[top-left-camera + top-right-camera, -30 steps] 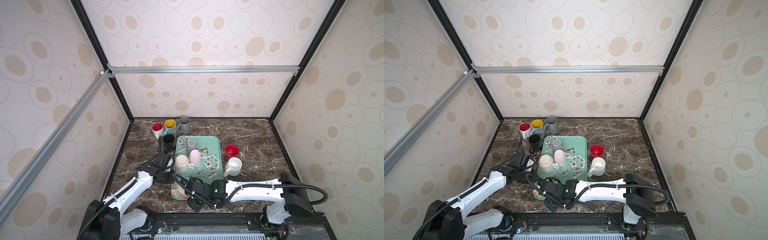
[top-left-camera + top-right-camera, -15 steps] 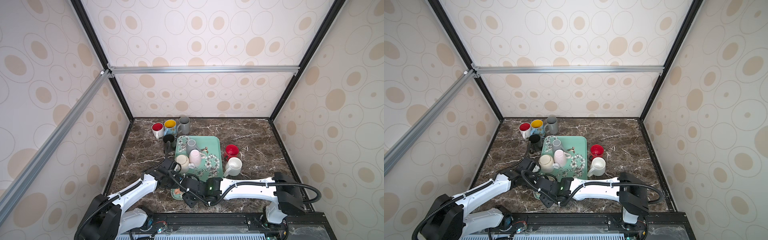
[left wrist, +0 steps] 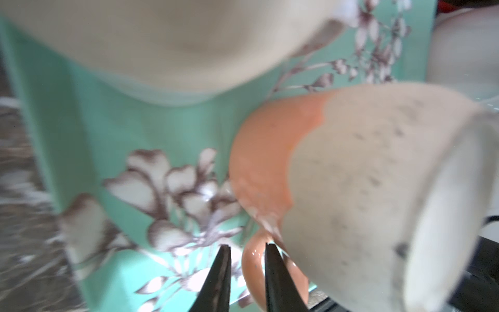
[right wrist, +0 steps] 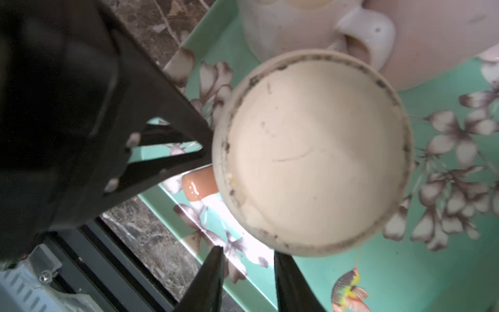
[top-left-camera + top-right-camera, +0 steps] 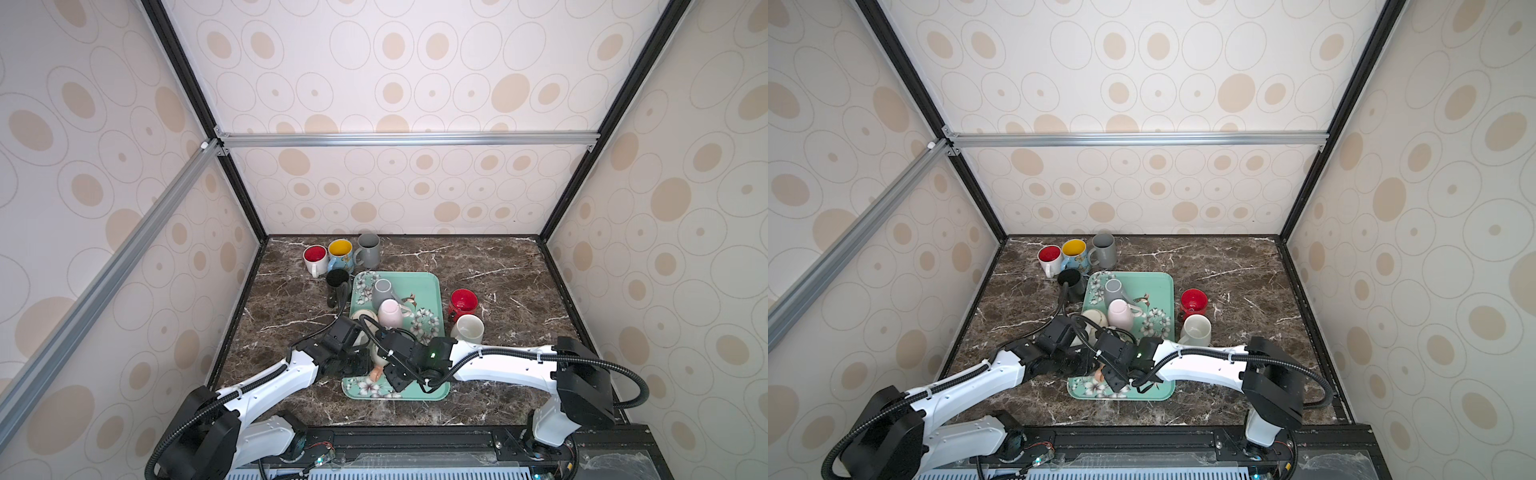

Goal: Turn the mug right side up
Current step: Rotate the mug on the tray.

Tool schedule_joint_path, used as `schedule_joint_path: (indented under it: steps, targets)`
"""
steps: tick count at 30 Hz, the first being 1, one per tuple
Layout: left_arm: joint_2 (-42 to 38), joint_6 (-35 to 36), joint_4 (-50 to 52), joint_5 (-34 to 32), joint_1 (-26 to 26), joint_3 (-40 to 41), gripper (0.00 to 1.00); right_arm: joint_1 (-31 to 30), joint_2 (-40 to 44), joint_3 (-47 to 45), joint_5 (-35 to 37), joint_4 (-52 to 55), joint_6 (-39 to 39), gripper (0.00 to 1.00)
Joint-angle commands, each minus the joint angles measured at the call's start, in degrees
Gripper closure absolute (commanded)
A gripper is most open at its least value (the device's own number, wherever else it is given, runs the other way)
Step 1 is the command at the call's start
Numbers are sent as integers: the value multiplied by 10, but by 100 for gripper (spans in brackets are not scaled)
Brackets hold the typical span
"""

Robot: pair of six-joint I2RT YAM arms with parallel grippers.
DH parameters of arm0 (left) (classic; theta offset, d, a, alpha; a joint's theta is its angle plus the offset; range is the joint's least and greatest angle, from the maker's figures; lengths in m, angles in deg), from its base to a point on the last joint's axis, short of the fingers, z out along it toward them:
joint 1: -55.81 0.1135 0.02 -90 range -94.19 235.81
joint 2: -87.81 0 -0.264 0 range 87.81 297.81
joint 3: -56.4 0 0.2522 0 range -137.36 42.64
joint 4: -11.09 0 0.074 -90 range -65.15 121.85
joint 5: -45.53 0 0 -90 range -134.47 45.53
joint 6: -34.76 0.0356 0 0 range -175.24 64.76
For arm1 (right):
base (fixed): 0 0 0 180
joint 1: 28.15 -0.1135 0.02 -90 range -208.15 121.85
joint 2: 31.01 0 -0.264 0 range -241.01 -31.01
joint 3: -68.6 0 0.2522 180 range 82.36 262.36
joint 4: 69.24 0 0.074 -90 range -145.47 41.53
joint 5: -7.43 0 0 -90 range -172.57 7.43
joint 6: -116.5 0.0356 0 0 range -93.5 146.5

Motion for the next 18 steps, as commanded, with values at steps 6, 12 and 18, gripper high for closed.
schedule_joint_path:
  steps: [6, 12, 18]
  targets:
    - [-15, -135, -152, -24, -93, 21, 82, 43, 53, -25, 43, 32, 4, 64]
    - [23, -147, -203, -56, -140, -2, 85, 67, 122, -75, 52, 33, 25, 63]
    - [5, -105, -122, -104, -141, -37, 84, 66, 158, -109, 33, 35, 56, 59]
